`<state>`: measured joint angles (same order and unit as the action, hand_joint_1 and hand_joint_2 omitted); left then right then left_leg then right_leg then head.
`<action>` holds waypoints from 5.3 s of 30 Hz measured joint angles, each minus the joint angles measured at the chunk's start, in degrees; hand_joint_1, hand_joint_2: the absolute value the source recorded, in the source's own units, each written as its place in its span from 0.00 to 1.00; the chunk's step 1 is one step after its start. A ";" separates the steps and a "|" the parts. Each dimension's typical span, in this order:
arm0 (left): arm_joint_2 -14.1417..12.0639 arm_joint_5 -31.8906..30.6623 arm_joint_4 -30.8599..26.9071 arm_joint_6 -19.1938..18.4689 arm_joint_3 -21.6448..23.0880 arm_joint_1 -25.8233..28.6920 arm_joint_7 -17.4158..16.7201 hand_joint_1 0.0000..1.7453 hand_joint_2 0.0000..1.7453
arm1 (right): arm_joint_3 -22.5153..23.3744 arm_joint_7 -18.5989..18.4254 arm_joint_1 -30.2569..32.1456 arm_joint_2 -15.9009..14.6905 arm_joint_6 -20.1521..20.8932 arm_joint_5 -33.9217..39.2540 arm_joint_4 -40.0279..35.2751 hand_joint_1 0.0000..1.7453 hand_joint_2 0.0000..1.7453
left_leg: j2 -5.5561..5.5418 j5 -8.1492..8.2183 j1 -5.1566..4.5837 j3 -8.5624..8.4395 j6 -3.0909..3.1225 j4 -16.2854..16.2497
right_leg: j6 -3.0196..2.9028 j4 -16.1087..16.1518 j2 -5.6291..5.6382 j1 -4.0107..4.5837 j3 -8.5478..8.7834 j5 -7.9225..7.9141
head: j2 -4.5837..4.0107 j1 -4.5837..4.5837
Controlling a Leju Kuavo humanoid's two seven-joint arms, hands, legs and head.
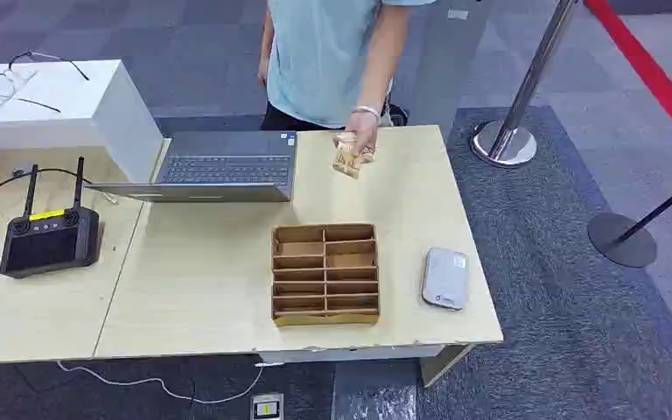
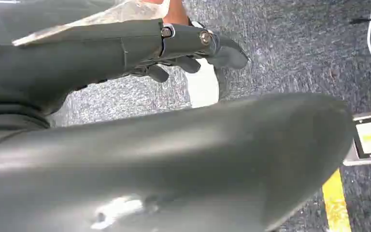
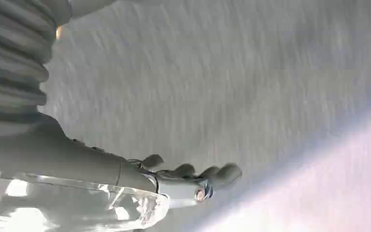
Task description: Pass the card to the sensor for recognition and then transmit it.
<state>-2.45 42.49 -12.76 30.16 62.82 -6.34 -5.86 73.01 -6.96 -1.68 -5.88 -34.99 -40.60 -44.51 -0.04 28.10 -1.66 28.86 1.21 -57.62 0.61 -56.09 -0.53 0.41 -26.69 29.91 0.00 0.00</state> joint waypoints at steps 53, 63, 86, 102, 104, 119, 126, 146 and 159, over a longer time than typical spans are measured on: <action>1.42 -2.91 0.00 -1.12 -0.33 -0.28 1.77 0.00 0.00 | -84.91 -28.20 7.48 -18.36 4.37 -29.93 -86.43 0.00 1.00 | 0.01 -0.06 0.11 0.03 0.05 0.05 | -0.04 -0.03 -0.04 0.09 0.01 0.01 | 0.00 0.02; 1.38 -4.26 0.00 -1.71 0.11 -0.38 2.14 0.00 0.00 | -100.83 -23.33 -1.05 -18.93 9.35 -19.80 -76.32 0.00 1.00 | -0.01 -0.05 0.12 0.14 0.04 0.04 | -0.04 -0.03 -0.06 0.08 -0.12 0.02 | 0.00 0.02; 1.16 -4.92 0.00 -1.73 1.22 -0.36 1.79 0.00 0.00 | -107.18 -23.35 -1.76 -19.02 3.91 -19.64 -69.04 0.08 1.00 | 0.00 -0.05 0.12 0.17 0.04 0.04 | -0.04 -0.03 -0.06 0.08 -0.17 0.02 | 0.00 0.02; 0.90 -4.90 0.00 -1.79 1.24 -0.35 1.47 0.00 0.00 | -107.55 -23.27 -1.42 -18.93 2.00 -19.53 -67.14 0.14 1.00 | 0.00 -0.05 0.12 0.17 0.04 0.04 | -0.04 -0.03 -0.06 0.08 -0.18 0.02 | 0.00 0.02; 0.87 -4.85 0.00 -1.79 1.24 -0.34 1.47 0.00 0.00 | -107.64 -23.26 -1.30 -18.88 1.76 -19.53 -67.10 0.13 1.00 | 0.00 -0.05 0.12 0.17 0.04 0.04 | -0.04 -0.03 -0.06 0.08 -0.18 0.02 | -0.02 0.02; 0.83 -4.68 0.00 -1.53 1.24 -0.34 1.47 0.00 0.00 | -108.16 -22.37 -1.27 -18.27 -1.17 -19.62 -66.22 0.63 1.00 | 0.00 -0.05 0.12 0.17 0.04 0.04 | -0.04 -0.03 -0.05 0.08 -0.18 0.02 | 0.00 0.02; 0.81 -4.68 0.00 -1.49 1.24 -0.34 1.47 0.00 0.00 | -108.18 -22.30 -1.26 -17.94 -1.95 -19.62 -65.98 0.54 1.00 | 0.00 -0.05 0.12 0.17 0.04 0.04 | -0.04 -0.03 -0.05 0.08 -0.18 0.02 | 0.00 0.02; 0.81 -4.24 0.00 -1.44 1.24 -0.33 1.49 0.00 0.00 | -108.20 -22.30 -0.56 -17.79 -3.62 -19.60 -65.54 0.80 1.00 | 0.01 -0.05 0.12 0.17 0.04 0.04 | -0.04 -0.03 -0.05 0.08 -0.19 0.02 | 0.00 0.02; 0.81 -4.24 0.00 -1.44 1.24 -0.32 1.86 0.00 0.00 | -108.18 -21.14 -0.56 -16.13 -4.88 -20.52 -64.73 1.00 1.00 | 0.01 -0.05 0.13 0.18 0.04 0.04 | -0.04 -0.03 -0.05 0.08 -0.19 0.02 | 0.00 0.02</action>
<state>-1.64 38.25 -12.76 28.72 64.06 -6.66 -4.00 -35.17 -28.11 -2.24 -22.01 -39.87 -61.11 -109.24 -0.03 28.05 -1.53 29.03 1.25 -57.58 0.57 -56.12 -0.58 0.49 -26.88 29.93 0.00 0.02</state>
